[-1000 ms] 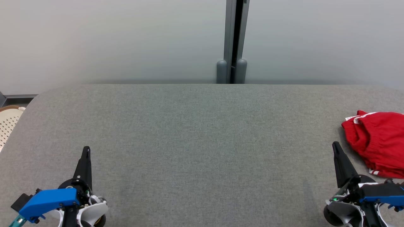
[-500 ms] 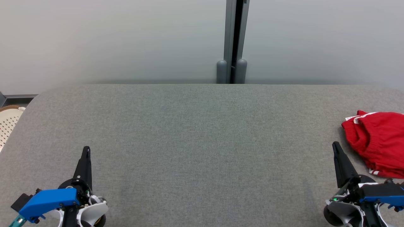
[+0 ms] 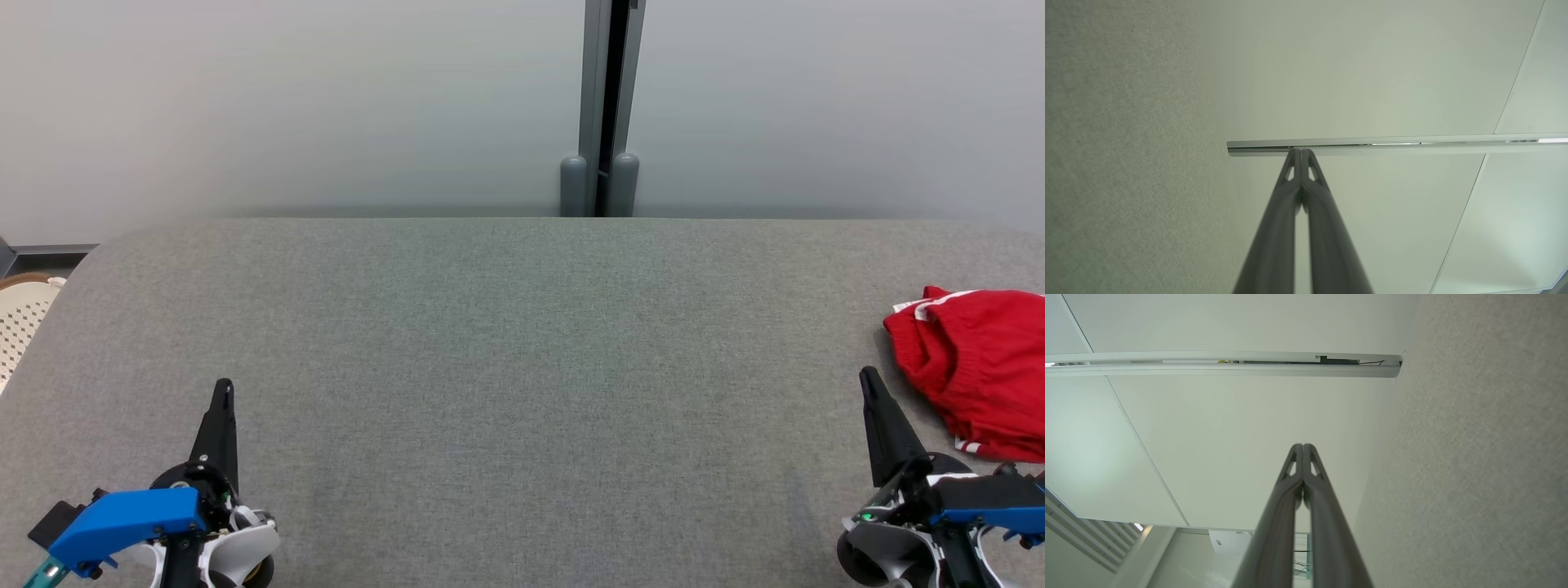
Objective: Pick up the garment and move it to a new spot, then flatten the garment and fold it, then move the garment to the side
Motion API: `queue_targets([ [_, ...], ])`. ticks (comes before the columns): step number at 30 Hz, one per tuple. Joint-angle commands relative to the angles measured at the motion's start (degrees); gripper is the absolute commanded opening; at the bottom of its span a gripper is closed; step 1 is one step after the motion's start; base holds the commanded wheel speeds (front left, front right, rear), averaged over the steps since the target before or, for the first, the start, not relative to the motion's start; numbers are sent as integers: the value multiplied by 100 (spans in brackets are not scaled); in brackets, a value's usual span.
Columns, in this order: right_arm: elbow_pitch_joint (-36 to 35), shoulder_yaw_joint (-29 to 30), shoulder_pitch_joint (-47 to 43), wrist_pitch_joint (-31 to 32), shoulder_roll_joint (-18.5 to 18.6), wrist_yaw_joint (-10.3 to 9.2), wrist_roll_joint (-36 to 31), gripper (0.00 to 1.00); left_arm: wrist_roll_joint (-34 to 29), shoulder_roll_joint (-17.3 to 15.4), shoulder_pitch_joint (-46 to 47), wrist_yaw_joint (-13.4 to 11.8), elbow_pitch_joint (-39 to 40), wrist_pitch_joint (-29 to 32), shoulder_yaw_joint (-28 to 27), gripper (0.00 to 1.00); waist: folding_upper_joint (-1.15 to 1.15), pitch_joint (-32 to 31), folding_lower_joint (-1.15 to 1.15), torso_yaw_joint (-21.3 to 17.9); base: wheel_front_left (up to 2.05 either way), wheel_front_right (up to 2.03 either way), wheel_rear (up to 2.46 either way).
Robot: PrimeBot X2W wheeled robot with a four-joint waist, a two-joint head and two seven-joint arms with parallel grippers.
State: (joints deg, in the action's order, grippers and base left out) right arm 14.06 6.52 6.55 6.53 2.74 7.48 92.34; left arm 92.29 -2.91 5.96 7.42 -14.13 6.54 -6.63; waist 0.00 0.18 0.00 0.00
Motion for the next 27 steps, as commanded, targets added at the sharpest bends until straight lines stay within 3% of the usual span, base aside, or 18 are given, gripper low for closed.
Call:
queue_targets([
  [1,-19,12,-67,20,25,2,16,0,19,12,53,25,24,22,-12,0,0,0,0,0,0,0,0],
  [27,-19,12,-67,20,25,2,16,0,20,12,53,25,24,20,-10,0,0,0,0,0,0,0,0],
])
